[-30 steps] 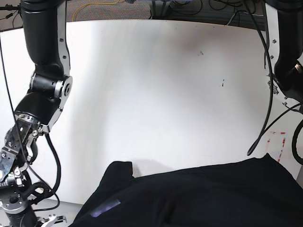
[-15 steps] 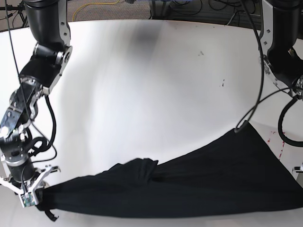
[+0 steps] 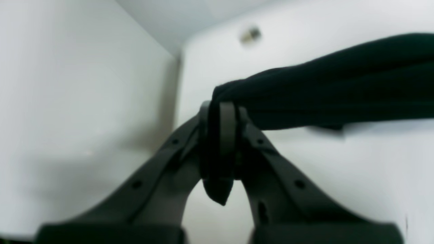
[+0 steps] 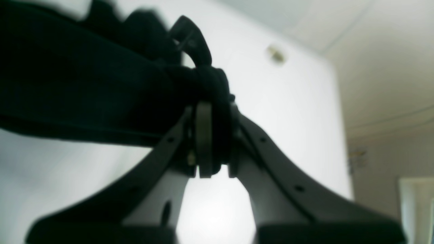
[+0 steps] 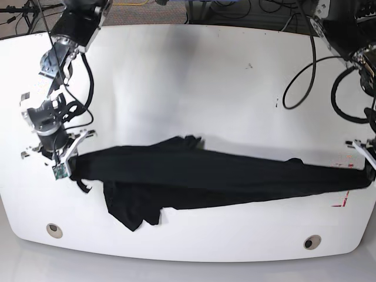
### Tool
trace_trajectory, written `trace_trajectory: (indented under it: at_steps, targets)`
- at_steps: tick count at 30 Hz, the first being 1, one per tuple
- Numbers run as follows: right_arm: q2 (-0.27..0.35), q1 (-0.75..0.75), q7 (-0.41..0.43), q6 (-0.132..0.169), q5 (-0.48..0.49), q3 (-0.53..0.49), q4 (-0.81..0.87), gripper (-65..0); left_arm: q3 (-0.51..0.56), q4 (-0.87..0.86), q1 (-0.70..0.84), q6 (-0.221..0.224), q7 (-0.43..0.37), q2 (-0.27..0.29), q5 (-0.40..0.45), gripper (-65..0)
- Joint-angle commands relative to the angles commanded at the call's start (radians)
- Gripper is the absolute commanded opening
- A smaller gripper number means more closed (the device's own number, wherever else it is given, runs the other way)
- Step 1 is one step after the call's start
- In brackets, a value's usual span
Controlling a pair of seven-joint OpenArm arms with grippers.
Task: Fold the T-shirt properly
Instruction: 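Swing the held shirt with both grippers across the table, stretching it out, then lay the stretched black shirt flat on the table with both grippers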
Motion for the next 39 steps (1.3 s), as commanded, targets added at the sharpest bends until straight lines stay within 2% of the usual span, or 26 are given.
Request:
trace_trajectory:
  at_steps: [7, 13, 17, 24, 33, 39]
  targets:
    - [-0.052, -0.161, 0.000, 0.002, 0.000, 0.014, 0.000, -64.8, -0.077, 0.000, 0.209, -0.072, -0.002, 0.008, -0.003, -65.0]
    - [-0.080, -0.265, 0.000, 0.002, 0.000, 0.014, 0.008, -64.8, -0.144, -0.003, 0.348, -0.073, -0.002, 0.043, 0.000, -65.0]
    - [-0.084, -0.310, 0.000, 0.002, 0.000, 0.014, 0.009, -64.8, -0.176, -0.006, 0.416, -0.073, -0.009, 0.048, 0.003, -65.0]
    - [-0.118, -0.374, 0.000, 0.002, -0.002, 0.014, 0.009, -64.8, -0.186, -0.008, 0.542, -0.073, -0.095, 0.051, 0.003, -65.0]
    - [-0.120, -0.410, 0.003, 0.002, -0.002, 0.014, 0.008, -64.8, -0.201, -0.008, 0.626, -0.073, -0.153, 0.080, 0.005, -65.0]
    - [-0.138, -0.436, 0.048, 0.000, 0.000, 0.015, 0.005, -64.8, -0.210, -0.008, 0.666, -0.073, -0.186, 0.100, 0.005, -65.0]
